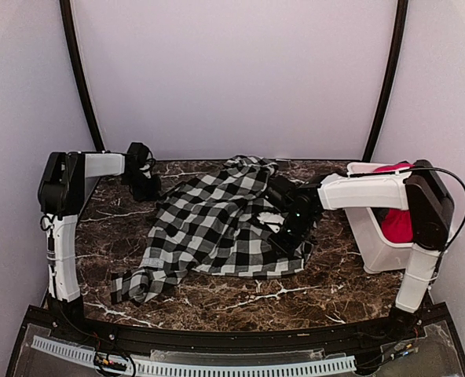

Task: Fold and stack the mixed laundry pile
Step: Adjust the flattened shirt at the center of the board.

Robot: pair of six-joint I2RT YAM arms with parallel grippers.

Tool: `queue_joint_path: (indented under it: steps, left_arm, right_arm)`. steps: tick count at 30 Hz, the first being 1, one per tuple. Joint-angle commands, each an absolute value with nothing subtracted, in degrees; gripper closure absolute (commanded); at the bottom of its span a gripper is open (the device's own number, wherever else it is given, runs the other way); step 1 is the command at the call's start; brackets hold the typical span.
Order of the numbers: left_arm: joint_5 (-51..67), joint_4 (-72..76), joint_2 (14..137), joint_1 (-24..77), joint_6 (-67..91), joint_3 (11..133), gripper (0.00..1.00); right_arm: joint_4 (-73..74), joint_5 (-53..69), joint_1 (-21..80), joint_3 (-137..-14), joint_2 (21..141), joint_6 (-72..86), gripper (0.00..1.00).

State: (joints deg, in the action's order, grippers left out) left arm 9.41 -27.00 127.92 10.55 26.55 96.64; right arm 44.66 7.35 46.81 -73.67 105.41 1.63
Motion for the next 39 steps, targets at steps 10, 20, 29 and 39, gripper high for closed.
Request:
queue_joint_path:
  steps: [10,20,29,39]
  left_arm:
    - [7.93,-19.36,110.71,-2.85,33.85,69.66,1.00]
    - [7.97,-19.20,109.04,-2.90,33.40,68.58,1.00]
    - [7.21,-19.85,108.48,-2.90,33.10,69.00,1.00]
    - [6.50,-19.88,108.47,-2.90,32.87,69.21,1.00]
  right_arm:
    - [45.46,6.89,46.32,-74.42,103.83,1.14,1.00]
    - [39.19,19.35,43.21,-63.04,90.21,12.38,0.42]
    - [32.77,22.39,40.43,-55.47,89.11,20.93,0.44]
    - [27.32,28.50,40.43,-50.71,92.03,22.24,0.80]
